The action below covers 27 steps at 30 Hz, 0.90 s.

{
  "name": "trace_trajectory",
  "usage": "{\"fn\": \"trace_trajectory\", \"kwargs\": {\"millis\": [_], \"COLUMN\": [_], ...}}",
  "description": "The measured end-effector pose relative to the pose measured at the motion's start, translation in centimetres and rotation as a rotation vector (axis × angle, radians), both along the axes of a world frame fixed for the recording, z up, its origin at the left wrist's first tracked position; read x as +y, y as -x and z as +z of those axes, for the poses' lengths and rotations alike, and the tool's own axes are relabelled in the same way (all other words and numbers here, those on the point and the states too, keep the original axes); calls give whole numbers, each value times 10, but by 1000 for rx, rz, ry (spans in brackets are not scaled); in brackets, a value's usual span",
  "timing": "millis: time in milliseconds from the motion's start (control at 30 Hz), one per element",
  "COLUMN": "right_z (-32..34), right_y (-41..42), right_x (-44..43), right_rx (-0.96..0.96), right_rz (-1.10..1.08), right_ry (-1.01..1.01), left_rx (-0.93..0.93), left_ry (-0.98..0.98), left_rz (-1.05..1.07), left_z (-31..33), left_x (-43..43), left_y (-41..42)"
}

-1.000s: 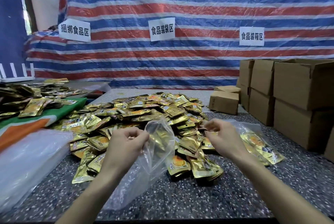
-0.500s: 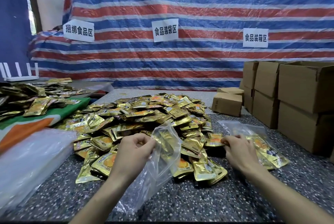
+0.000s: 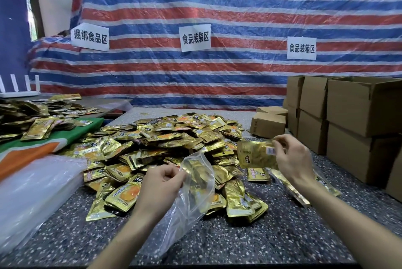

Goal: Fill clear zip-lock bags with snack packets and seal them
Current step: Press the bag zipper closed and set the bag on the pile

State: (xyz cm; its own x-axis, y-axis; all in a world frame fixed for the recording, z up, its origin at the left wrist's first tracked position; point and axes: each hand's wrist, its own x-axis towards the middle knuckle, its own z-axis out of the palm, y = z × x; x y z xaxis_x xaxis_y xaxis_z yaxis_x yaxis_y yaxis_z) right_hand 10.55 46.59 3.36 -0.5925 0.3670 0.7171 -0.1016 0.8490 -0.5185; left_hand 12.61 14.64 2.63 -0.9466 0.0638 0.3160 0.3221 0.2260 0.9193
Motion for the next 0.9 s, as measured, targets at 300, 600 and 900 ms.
{"fn": "trace_trajectory", "kwargs": {"millis": [300, 600, 900], "right_z": [55, 58, 68], "right_y": [-21, -27, -29], "right_x": [-61, -111, -148], "right_rx": [57, -153, -299], "right_rz": [325, 246, 215], "right_ry": [482, 128, 34], "left_rx": [11, 55, 149], "left_ry": [29, 23, -86], "left_rz": [22, 82, 78], "left_z": [-3, -5, 5], "left_x": [4, 5, 14], "left_y": [2, -2, -8]}}
